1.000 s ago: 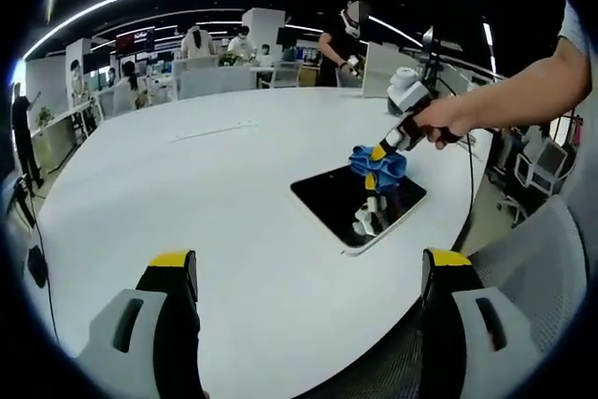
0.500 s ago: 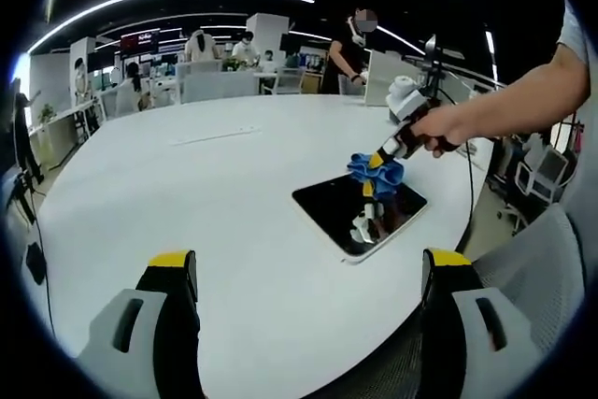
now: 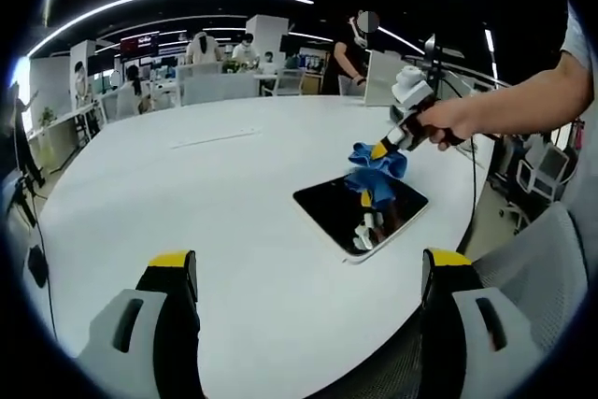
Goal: Wipe the mirror surface with the cleaning cloth until all visible marks leave the cleaned area.
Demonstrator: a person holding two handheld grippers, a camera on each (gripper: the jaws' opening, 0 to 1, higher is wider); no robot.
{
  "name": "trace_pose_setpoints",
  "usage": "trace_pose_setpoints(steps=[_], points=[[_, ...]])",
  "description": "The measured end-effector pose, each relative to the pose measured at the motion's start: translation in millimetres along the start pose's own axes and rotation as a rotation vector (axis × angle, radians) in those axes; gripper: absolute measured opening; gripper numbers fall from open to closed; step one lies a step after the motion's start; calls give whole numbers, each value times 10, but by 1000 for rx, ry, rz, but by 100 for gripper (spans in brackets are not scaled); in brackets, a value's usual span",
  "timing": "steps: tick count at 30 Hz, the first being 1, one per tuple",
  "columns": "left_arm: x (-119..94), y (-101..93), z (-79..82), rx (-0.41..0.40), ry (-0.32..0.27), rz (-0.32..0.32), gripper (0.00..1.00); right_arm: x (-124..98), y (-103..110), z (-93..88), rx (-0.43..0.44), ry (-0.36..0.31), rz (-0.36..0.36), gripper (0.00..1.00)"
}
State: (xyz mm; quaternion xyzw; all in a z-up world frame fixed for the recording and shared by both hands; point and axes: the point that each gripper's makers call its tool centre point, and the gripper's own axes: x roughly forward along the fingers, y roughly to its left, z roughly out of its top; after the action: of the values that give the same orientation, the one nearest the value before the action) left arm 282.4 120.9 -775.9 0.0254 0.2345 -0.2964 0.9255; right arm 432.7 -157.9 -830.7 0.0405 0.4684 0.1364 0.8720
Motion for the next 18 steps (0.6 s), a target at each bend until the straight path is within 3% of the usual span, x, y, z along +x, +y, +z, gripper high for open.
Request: trace_pose_setpoints(steps=[18], points=[[-11,-34,-5,0,1,-18,99,-359,-577,13,22,-37,-66,0]])
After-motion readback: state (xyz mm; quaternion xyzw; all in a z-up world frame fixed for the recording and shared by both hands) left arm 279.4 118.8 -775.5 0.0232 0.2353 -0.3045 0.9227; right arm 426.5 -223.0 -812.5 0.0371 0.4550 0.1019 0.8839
